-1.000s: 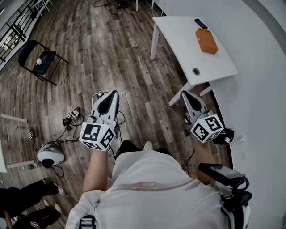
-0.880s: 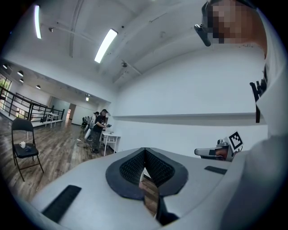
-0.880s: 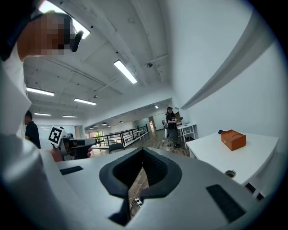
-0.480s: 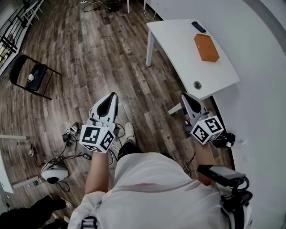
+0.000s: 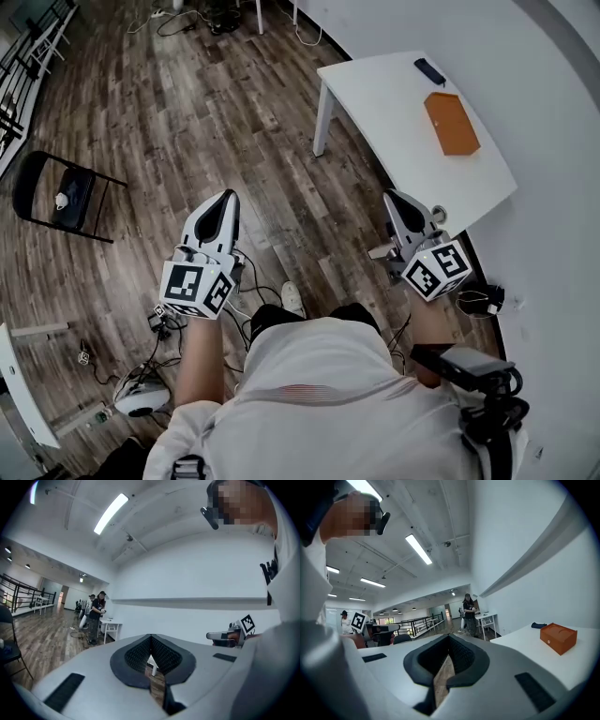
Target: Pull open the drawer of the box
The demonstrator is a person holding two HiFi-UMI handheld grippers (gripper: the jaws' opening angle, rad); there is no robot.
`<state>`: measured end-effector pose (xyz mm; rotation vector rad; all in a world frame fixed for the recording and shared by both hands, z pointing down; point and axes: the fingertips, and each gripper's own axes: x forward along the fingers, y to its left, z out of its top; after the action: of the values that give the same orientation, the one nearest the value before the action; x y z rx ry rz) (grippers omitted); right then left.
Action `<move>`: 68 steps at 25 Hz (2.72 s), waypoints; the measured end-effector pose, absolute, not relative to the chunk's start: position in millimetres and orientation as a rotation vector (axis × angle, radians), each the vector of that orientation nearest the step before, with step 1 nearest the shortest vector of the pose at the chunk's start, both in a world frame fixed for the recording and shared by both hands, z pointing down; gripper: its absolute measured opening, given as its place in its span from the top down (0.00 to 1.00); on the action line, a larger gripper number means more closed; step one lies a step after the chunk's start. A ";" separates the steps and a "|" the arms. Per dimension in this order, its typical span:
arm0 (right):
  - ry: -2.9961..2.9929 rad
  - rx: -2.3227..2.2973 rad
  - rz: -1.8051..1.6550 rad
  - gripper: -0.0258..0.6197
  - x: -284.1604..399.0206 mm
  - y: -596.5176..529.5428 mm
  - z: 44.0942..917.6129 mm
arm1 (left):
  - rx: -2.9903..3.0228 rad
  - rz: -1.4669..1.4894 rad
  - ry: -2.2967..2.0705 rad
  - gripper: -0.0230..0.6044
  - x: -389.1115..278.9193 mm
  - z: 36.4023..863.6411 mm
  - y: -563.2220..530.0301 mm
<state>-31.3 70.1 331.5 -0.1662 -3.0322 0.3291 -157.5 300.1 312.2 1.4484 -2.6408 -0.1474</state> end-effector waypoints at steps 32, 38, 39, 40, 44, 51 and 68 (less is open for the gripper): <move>-3.029 0.736 0.399 0.96 -52.9 -239.6 367.7 | 2.212 -0.018 -2.044 0.95 -271.3 332.3 -125.1; -2.943 1.028 0.432 0.96 -13.3 -266.7 373.8 | 2.342 0.007 -1.839 0.95 -254.8 345.3 -199.0; -2.926 1.072 0.434 0.96 -7.1 -270.8 374.6 | 2.363 0.013 -1.805 0.95 -250.3 347.3 -211.9; -2.906 1.117 0.439 0.96 -1.3 -274.1 375.9 | 2.387 0.019 -1.767 0.95 -245.9 349.4 -224.4; -2.800 1.307 0.467 0.96 6.5 -276.8 383.9 | 2.477 0.046 -1.610 0.95 -242.2 361.8 -262.5; -2.680 1.474 0.491 0.96 -25.4 -271.5 402.7 | 2.537 0.104 -1.461 0.95 -275.7 391.4 -298.0; -2.499 1.463 0.603 0.96 -8.8 -251.1 471.7 | 2.470 0.491 -1.203 0.72 -194.2 540.6 -385.1</move>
<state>-8.8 -251.1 471.7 1.4625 -2.4988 0.6027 -194.2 -385.1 540.6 2.4705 -1.2026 0.4910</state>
